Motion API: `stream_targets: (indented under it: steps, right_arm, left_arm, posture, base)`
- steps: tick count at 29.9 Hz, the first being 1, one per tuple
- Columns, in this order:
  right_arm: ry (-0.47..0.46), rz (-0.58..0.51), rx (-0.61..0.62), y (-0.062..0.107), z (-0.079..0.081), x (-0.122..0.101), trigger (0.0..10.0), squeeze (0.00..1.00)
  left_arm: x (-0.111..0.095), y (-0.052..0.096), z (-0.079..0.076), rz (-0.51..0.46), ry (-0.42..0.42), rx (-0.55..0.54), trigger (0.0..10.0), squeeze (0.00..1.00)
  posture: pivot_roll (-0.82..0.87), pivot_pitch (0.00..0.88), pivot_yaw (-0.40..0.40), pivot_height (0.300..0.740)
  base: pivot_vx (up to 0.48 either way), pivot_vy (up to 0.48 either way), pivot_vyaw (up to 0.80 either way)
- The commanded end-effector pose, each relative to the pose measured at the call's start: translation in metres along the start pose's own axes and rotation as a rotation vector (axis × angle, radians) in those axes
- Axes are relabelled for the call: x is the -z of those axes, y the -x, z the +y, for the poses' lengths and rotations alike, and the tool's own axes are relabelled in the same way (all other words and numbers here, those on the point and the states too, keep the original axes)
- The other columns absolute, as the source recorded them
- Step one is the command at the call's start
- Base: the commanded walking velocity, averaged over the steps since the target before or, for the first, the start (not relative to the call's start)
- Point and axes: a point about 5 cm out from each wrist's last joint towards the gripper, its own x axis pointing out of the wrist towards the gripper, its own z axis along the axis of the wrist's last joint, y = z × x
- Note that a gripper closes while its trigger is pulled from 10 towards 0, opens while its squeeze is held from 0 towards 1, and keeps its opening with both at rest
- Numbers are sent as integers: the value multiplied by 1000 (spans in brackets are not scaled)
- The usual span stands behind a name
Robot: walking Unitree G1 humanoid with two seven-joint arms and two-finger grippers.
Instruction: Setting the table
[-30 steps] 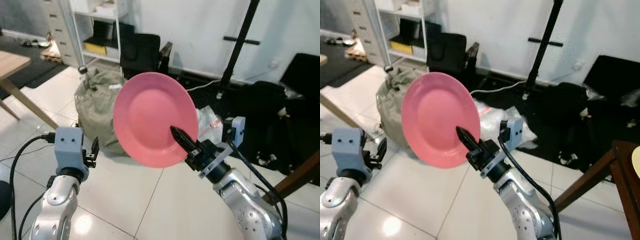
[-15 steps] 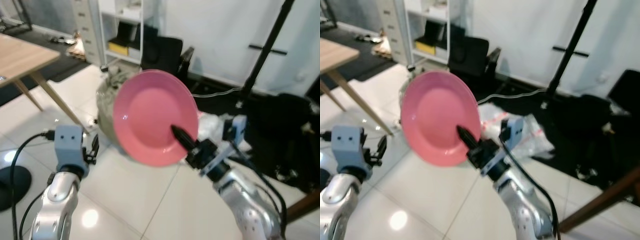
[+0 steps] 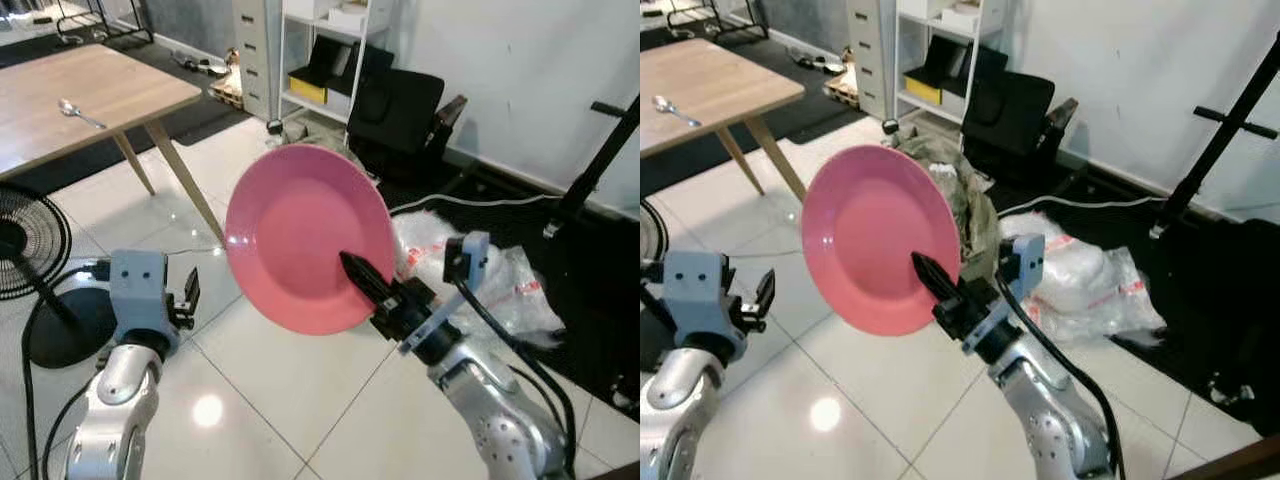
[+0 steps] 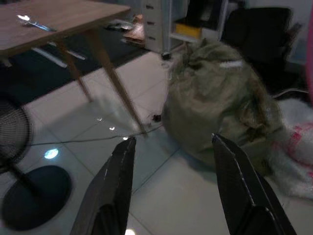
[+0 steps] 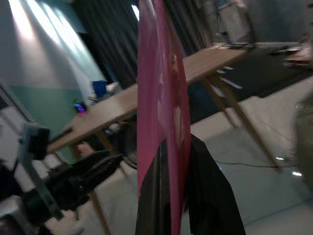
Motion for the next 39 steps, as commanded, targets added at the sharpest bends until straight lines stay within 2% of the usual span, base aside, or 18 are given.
stream_targets:
  steps: [1, 27, 29, 33, 39]
  right_arm:
    - [-14, 1, -13, 1, 2, 2, 10000, 0]
    - [-18, -10, 1, 0, 0, 1, 10000, 0]
    - [-4, -17, 41, -1, -4, 0, 10000, 0]
    - [0, -20, 68, -1, -8, 0, 10000, 0]
    - [8, -22, 72, 0, -8, 0, 10000, 0]
  left_arm:
    - [4, 2, 0, 22, -8, -9, 10000, 0]
    - [2, 0, 4, 5, -24, -53, 10000, 0]
    - [0, -3, 9, -2, -53, -104, 10000, 0]
    - [-2, -6, 15, -14, -53, -147, 10000, 0]
    - [-3, -7, 16, -16, -55, -151, 10000, 0]
  posture:
    - [25, 0, 58, 740]
    - [30, 0, 56, 740]
    - [30, 0, 56, 740]
    - [30, 0, 57, 740]
    - [28, 0, 60, 740]
  base:
    - [0, 0, 650]
    - [0, 0, 648]
    - [405, 0, 250]
    - [472, 0, 0]
    - [480, 0, 0]
